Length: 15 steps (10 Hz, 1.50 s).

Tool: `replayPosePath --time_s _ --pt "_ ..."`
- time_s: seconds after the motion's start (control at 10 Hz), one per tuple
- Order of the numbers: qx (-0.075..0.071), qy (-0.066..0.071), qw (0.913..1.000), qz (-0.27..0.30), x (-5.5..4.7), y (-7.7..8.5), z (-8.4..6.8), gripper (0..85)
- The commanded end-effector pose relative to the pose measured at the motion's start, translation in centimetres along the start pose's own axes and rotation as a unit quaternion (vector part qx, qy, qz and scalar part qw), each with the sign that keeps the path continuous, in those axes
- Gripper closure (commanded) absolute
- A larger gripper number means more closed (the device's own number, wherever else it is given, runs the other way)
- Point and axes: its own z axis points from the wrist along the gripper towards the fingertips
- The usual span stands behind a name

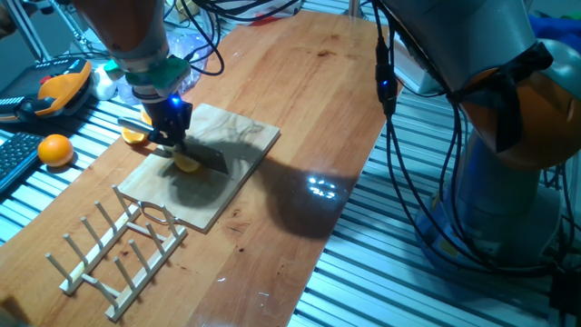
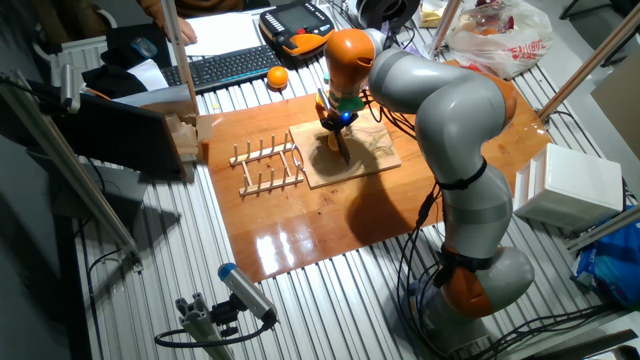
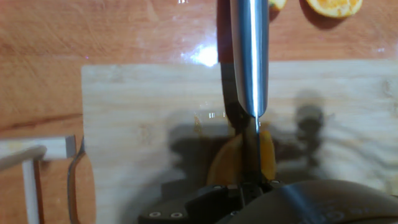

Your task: Chop the orange

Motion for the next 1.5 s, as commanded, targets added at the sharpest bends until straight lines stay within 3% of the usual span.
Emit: replayPosePath --time_s 0.0,0.4,0.7,0.9,1.0,1.1,1.4 --pt "-0.002 -0.001 1.0000 0.001 0.0 -0.1 -1.0 85.0" --pt "-0.026 0.014 0.9992 0.026 1.0 1.5 -4.8 85.0" --pt "-0.025 0.014 0.9979 0.058 2.5 4.1 -7.4 85.0" --pt "-0.035 0.021 0.9964 0.074 3.5 5.6 -8.3 85.0" --pt "-0.050 0.026 0.9958 0.072 4.1 6.1 -8.1 85.0" --pt "-0.050 0.024 0.9957 0.074 4.4 6.4 -8.0 85.0" --pt "-0.020 0.030 0.9979 0.054 4.3 5.3 -8.3 85.0"
